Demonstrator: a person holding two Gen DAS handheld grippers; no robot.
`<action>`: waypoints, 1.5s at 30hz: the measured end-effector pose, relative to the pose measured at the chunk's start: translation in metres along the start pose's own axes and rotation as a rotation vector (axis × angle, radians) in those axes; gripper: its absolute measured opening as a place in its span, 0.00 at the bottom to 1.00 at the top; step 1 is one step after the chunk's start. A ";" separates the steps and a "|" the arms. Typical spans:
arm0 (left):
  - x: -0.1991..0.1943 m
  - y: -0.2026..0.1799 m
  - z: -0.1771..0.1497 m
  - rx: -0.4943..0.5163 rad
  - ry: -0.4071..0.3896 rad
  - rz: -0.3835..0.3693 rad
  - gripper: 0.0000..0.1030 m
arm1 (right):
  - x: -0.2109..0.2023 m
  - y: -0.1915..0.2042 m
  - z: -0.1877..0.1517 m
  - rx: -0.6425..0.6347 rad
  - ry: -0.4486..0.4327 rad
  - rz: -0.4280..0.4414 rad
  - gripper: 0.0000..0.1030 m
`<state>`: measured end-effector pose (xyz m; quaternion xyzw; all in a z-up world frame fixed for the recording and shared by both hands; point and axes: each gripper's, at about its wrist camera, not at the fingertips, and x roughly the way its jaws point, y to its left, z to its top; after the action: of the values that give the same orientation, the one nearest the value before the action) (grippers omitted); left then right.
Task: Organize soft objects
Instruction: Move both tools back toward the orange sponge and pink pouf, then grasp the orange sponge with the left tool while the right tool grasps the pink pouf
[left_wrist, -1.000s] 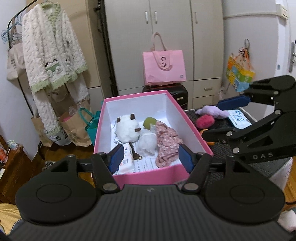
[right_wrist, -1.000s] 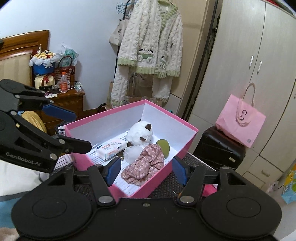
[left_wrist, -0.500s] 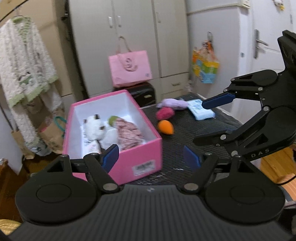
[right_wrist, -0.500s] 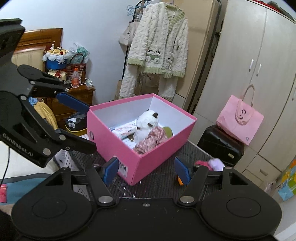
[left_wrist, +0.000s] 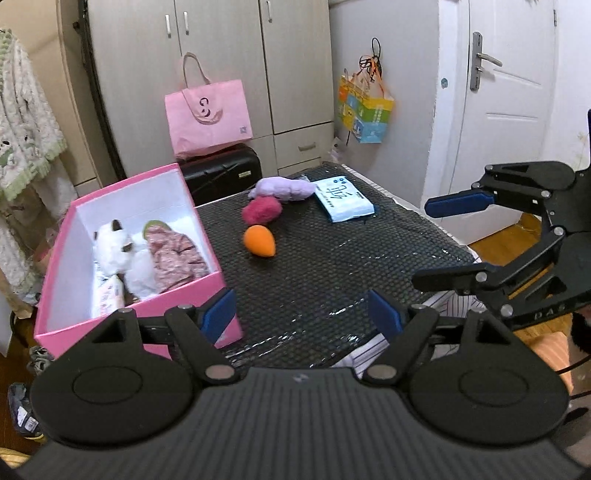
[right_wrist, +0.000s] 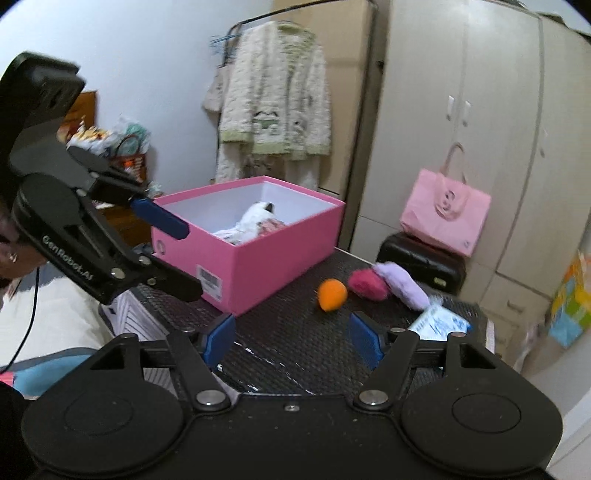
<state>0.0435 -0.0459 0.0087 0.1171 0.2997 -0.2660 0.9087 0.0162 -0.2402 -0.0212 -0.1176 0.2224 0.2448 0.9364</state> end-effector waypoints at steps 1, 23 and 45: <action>0.005 -0.003 0.001 0.001 -0.002 0.003 0.76 | 0.002 -0.005 -0.003 0.014 0.001 -0.002 0.71; 0.124 -0.026 0.024 -0.013 -0.100 0.166 0.76 | 0.103 -0.143 -0.035 0.244 0.075 0.031 0.72; 0.215 -0.016 0.034 -0.044 -0.056 0.435 0.73 | 0.236 -0.166 0.016 0.320 0.306 0.243 0.73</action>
<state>0.1971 -0.1614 -0.0958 0.1518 0.2478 -0.0602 0.9549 0.2908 -0.2805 -0.1004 0.0238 0.4100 0.2966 0.8622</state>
